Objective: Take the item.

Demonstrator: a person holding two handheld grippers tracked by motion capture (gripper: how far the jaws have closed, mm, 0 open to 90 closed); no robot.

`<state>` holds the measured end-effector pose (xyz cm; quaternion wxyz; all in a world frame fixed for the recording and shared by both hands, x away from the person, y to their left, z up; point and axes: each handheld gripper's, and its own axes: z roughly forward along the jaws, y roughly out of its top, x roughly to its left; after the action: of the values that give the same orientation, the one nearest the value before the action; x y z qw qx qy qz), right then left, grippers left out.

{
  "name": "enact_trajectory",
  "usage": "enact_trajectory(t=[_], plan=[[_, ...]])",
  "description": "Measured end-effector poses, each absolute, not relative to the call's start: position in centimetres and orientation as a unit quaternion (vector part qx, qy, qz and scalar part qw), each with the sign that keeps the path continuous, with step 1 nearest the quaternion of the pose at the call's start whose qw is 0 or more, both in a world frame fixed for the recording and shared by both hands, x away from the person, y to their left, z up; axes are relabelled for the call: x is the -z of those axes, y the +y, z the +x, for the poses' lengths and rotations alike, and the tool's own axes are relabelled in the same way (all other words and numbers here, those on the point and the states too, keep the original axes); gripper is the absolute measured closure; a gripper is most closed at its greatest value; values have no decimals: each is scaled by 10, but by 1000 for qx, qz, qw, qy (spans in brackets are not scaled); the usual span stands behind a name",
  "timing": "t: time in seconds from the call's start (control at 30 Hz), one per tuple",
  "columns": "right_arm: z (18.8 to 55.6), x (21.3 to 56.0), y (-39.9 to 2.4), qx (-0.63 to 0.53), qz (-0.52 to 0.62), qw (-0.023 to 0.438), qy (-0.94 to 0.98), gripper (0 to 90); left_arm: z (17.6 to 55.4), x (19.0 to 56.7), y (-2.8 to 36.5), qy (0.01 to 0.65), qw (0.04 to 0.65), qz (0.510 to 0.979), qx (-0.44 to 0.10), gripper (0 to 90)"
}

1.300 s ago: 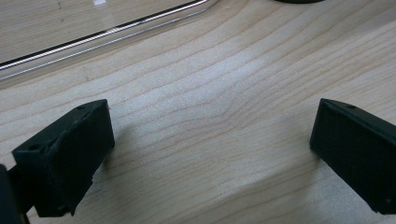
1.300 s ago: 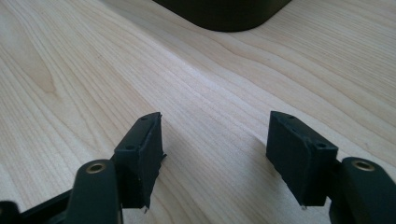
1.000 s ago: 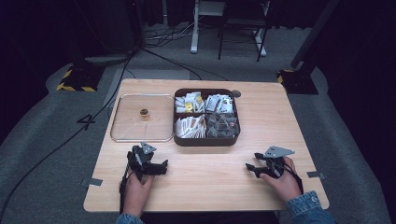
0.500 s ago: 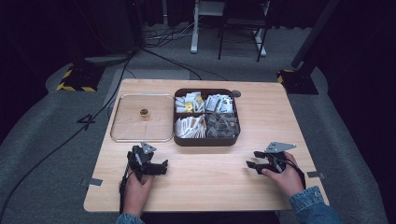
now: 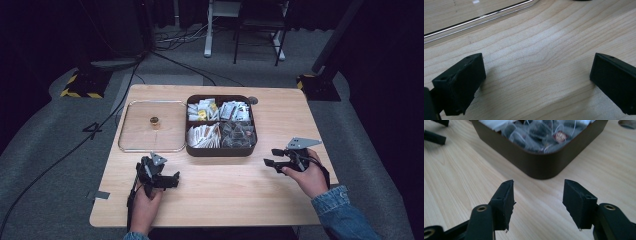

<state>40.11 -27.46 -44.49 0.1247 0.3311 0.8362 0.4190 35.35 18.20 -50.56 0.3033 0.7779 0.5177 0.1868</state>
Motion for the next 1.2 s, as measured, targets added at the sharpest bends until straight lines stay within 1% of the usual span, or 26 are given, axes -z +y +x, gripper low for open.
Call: enact_trajectory(t=[0.07,0.13,0.2,0.5,0.67,0.93,1.13,1.2], plan=[[402,442,-274,-420,332,125,835,429,353,506,182,519,303,777,-187,5],[409,429,-273,-426,335,125,831,438,353,506,182,519,303,777,-187,5],[411,427,-273,-428,336,125,830,441,353,506,182,519,304,777,-186,5],[438,401,-262,-437,348,118,821,461,356,506,181,521,302,776,-186,3],[452,393,-255,-448,359,111,811,468,357,506,181,523,302,775,-187,3],[473,384,-245,-449,365,113,808,481,356,506,180,525,302,773,-189,4],[498,379,-230,-445,373,114,806,514,354,506,181,523,302,775,-187,4],[502,379,-228,-444,377,113,805,521,354,506,181,524,302,774,-187,4]])
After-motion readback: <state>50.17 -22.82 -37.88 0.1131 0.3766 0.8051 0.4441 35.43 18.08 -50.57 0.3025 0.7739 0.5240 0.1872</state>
